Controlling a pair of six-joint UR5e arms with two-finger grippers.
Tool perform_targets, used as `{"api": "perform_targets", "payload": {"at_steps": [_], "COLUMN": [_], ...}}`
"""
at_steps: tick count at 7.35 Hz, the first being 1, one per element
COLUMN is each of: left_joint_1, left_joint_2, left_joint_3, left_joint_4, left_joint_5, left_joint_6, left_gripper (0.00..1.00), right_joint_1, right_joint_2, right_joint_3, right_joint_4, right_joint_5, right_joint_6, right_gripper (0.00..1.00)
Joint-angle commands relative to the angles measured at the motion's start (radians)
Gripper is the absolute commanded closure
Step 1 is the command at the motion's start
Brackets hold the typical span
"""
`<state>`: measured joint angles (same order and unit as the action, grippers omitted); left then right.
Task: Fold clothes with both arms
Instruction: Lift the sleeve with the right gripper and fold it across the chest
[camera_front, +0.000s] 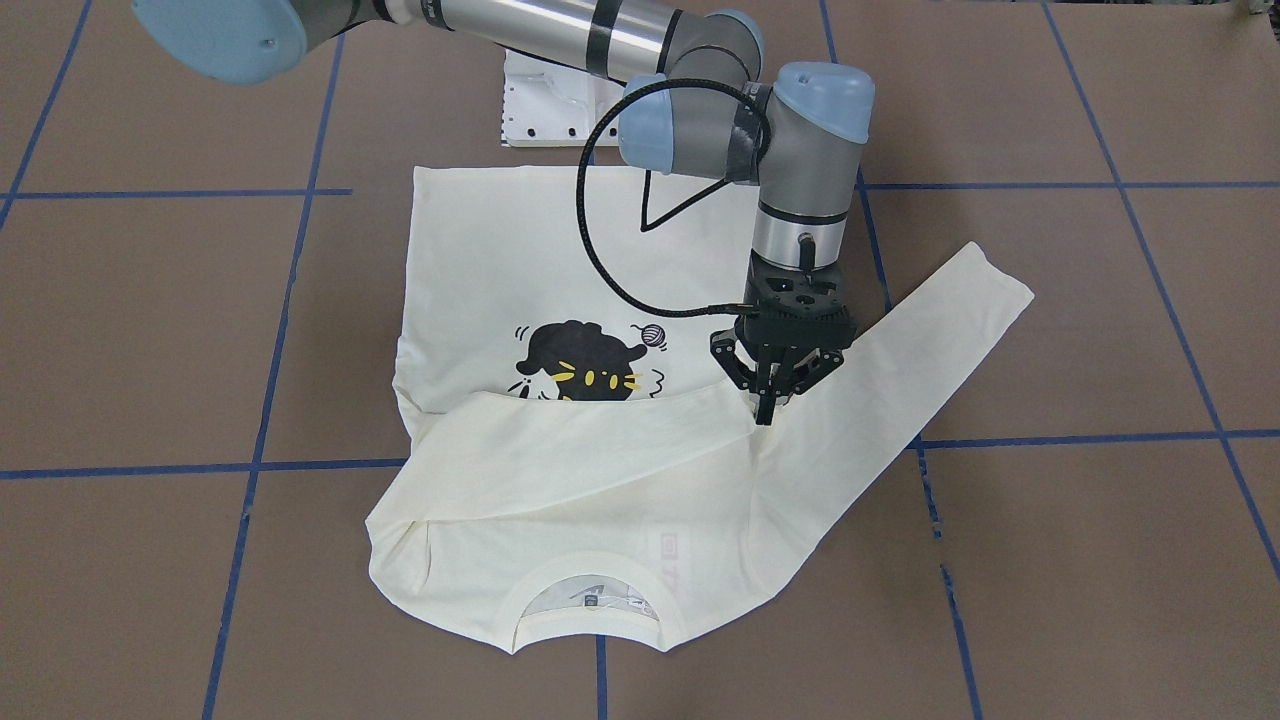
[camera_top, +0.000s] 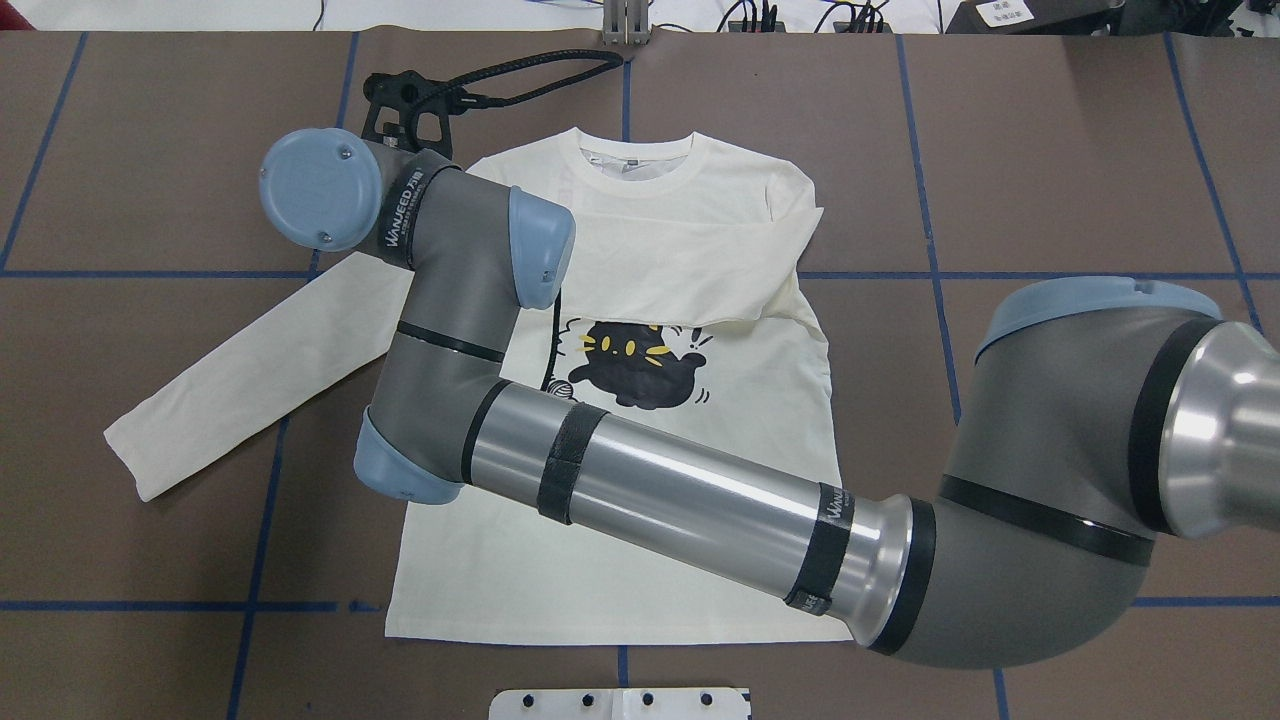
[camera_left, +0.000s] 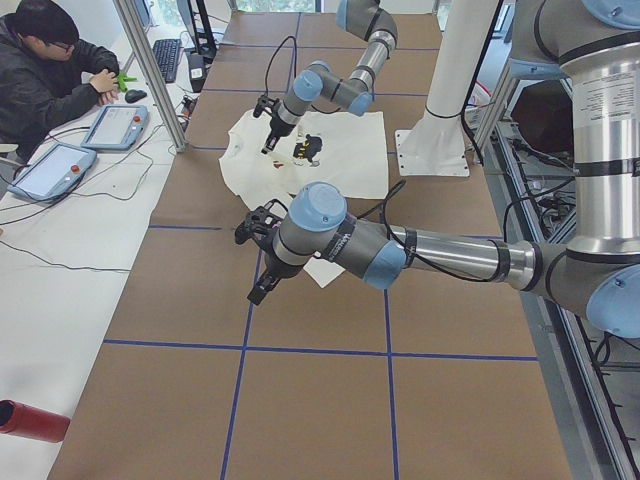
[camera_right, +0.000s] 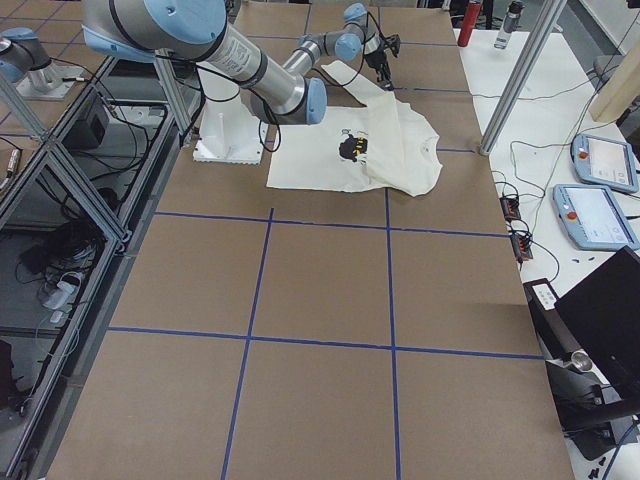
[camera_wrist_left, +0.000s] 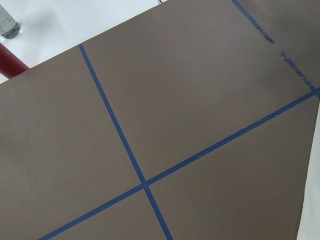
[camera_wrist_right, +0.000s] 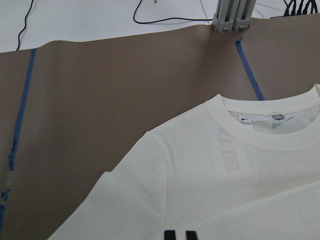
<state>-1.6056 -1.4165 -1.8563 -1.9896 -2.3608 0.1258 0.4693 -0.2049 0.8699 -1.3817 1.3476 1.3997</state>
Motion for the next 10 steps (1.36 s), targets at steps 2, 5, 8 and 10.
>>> {"api": "perform_targets", "payload": {"at_steps": [2,5,8,10], "left_joint_1": [0.001,0.01,0.245,0.477], "left_joint_2": [-0.002,-0.01,0.016,0.092], "left_joint_3": [-0.001,-0.011,-0.029,-0.034], "left_joint_4": [0.0,-0.213,-0.367,-0.561], "left_joint_5": [-0.002,-0.002,-0.059,0.173], "left_joint_6": [0.0,-0.043,-0.355,-0.669], "left_gripper": [0.0,0.0,0.0,0.0], "right_joint_1": [0.058,0.245,0.427,0.524], "right_joint_2": [0.05,0.023,-0.338,-0.584], "right_joint_3": [-0.003,0.065,0.48,0.727], "right_joint_4": [-0.07,-0.182,-0.238,-0.286], "right_joint_5": [0.15,0.4,0.643,0.712], "right_joint_6": [0.01,-0.103,-0.397,-0.654], "right_gripper": [0.01,0.0,0.0,0.0]}}
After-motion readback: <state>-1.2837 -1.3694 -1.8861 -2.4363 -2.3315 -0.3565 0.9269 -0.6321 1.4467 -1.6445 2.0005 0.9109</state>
